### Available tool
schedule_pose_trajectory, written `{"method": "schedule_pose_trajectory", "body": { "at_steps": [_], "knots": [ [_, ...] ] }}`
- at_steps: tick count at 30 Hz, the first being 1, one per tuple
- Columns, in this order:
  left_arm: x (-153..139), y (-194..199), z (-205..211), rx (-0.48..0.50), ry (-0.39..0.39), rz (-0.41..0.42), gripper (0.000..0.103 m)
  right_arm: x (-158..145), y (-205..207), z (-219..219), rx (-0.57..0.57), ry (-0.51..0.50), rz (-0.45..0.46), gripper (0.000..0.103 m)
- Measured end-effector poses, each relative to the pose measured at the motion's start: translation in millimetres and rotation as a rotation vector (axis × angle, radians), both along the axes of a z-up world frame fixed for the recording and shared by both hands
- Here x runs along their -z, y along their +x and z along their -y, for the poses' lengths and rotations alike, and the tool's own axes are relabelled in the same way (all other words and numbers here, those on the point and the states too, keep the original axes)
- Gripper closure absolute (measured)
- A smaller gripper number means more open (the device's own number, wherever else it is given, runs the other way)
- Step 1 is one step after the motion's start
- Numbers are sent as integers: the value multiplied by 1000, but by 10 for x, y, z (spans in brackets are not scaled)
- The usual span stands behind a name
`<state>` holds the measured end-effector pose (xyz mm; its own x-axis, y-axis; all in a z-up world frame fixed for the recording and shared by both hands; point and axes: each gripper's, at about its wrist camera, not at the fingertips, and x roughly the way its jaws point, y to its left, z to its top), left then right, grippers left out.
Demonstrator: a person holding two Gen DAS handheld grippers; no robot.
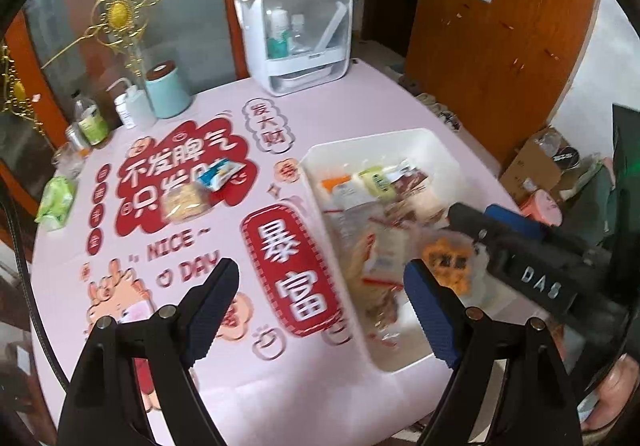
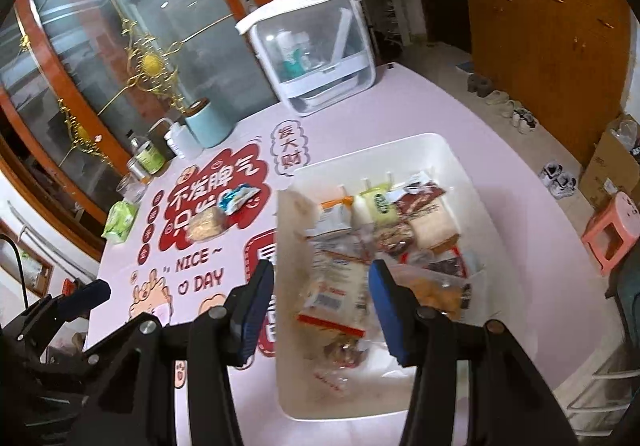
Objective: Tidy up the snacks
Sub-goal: 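Withdraw both tools from the tray toward the last two snacks, then grasp the clear cracker bag with the left tool while the right tool grasps the blue-and-white pack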
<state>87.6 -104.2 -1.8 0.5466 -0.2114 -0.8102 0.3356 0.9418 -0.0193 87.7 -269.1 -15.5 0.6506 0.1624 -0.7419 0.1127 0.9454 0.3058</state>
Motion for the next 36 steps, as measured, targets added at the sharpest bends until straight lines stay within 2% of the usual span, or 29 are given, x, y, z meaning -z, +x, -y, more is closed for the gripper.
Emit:
{"method": "schedule_pose_trajectory", "body": {
  "at_steps": [6, 11, 17, 21, 24, 27, 31, 33, 36],
  "knots": [
    [-32, -41, -420, -63, 32, 12, 19, -64, 144, -342, -60, -10, 8, 53],
    [46, 101, -857, -120, 64, 4, 19, -88, 410, -611, -89, -28, -9, 52],
    [81, 533, -1507, -202, 90, 11, 19, -111, 929, -904, -110, -29, -29, 47],
    [134, 933, -1763, -206, 108, 11, 19, -37, 1449, -1114, -117, 4, -69, 46],
    [241, 1255, -1793, -149, 122, 19, 19, 124, 1888, -1278, -129, 33, -126, 46],
    [447, 1635, -1729, 3, 116, 10, 19, 368, 2336, -1427, -111, 0, -196, 46],
    [821, 2043, -1545, 161, 236, 20, 19, 856, 2836, -1521, -82, 10, -320, 46],
    [1033, 2238, -1480, 205, 290, 35, 19, 1135, 3035, -1540, -57, 57, -387, 46],
    [1269, 2490, -1459, 243, 268, 5, 19, 1463, 3222, -1577, -21, 105, -456, 46]
  ]
}}
